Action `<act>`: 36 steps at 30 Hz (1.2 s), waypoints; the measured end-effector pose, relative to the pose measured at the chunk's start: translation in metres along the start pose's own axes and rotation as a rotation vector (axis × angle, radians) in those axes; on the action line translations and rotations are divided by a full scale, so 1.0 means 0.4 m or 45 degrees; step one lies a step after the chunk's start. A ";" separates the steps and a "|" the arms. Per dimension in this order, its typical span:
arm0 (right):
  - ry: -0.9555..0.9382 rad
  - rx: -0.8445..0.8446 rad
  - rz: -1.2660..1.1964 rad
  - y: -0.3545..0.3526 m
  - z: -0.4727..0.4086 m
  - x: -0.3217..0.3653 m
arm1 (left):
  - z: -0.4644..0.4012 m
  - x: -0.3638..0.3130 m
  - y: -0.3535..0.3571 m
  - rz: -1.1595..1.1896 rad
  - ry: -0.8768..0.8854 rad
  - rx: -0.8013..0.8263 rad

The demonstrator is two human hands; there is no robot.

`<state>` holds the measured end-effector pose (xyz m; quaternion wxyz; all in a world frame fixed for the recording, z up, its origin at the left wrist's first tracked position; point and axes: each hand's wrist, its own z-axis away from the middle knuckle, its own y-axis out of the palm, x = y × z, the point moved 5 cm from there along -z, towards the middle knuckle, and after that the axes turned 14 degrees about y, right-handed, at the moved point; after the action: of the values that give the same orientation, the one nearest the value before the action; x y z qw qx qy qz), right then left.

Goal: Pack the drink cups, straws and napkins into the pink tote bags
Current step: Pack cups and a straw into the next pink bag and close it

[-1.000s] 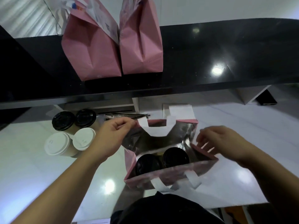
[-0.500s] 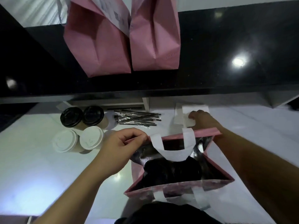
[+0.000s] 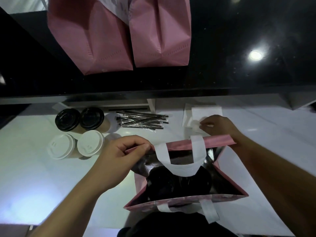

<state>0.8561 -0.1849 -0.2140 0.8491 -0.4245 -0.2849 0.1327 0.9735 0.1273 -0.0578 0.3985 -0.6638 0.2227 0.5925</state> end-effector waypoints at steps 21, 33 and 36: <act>-0.130 -0.218 0.136 0.041 0.002 -0.004 | -0.007 0.010 -0.001 0.031 0.004 -0.021; 0.035 -0.148 0.213 0.065 -0.018 0.022 | -0.004 0.012 0.000 0.072 0.008 -0.029; 0.017 -0.151 0.161 0.060 -0.013 0.018 | -0.003 0.012 0.000 0.065 0.021 -0.032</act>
<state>0.8654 -0.1704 -0.2328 0.8142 -0.4922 -0.2594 0.1660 0.9754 0.1272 -0.0624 0.3729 -0.6676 0.2355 0.5998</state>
